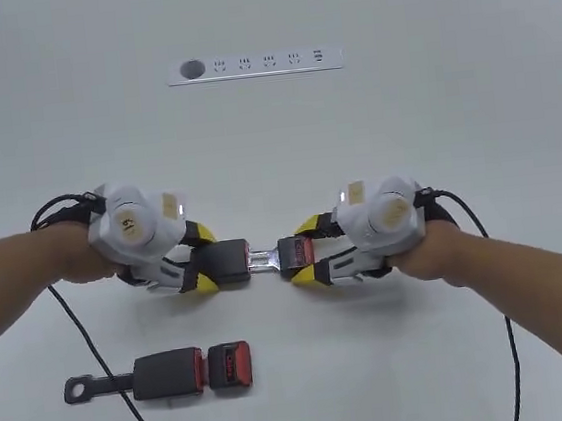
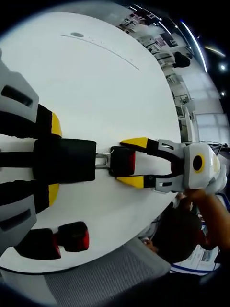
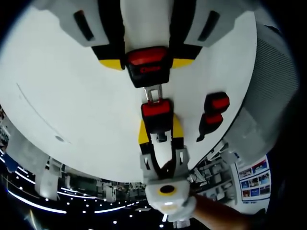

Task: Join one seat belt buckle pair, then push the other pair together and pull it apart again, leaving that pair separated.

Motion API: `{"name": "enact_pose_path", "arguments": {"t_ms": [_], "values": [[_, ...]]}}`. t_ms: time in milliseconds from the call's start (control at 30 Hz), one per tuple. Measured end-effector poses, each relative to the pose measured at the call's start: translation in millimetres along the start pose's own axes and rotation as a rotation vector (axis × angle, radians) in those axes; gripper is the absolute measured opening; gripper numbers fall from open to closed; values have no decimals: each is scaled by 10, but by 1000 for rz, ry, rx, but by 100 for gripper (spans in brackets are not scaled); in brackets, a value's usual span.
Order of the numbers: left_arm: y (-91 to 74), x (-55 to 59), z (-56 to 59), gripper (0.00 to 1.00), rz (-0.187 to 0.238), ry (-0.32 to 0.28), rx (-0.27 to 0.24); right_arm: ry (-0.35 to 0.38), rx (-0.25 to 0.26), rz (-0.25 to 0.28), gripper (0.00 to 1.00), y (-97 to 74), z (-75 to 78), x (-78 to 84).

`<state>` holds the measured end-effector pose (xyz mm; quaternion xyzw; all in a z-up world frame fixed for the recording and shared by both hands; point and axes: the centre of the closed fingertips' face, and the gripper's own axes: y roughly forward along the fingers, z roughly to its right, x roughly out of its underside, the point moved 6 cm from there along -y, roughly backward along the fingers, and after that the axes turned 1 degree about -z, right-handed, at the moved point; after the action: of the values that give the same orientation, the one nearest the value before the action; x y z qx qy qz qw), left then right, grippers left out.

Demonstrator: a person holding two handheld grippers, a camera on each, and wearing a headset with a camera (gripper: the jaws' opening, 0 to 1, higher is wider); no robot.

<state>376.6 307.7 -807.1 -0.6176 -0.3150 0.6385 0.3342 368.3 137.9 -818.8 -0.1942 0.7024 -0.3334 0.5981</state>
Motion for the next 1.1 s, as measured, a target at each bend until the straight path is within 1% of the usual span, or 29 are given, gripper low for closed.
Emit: {"name": "enact_pose_path", "arguments": {"t_ms": [133,367,433,733,833,1100], "values": [[1,4,-2,34,4,-3,0,7,2,-2,35,-69,22,71],[1,6,0,34,3,-3,1,6,2,5,35,-228,-3,200],[1,6,1,34,3,-4,1,16,2,6,35,-266,-6,240],[2,15,-3,34,2,-11,0,27,8,16,36,-385,15,372],[2,11,-2,34,-5,-12,-1,38,8,25,36,-420,28,408],[5,-2,1,34,-27,-12,-1,43,7,30,36,-525,43,509]]}}
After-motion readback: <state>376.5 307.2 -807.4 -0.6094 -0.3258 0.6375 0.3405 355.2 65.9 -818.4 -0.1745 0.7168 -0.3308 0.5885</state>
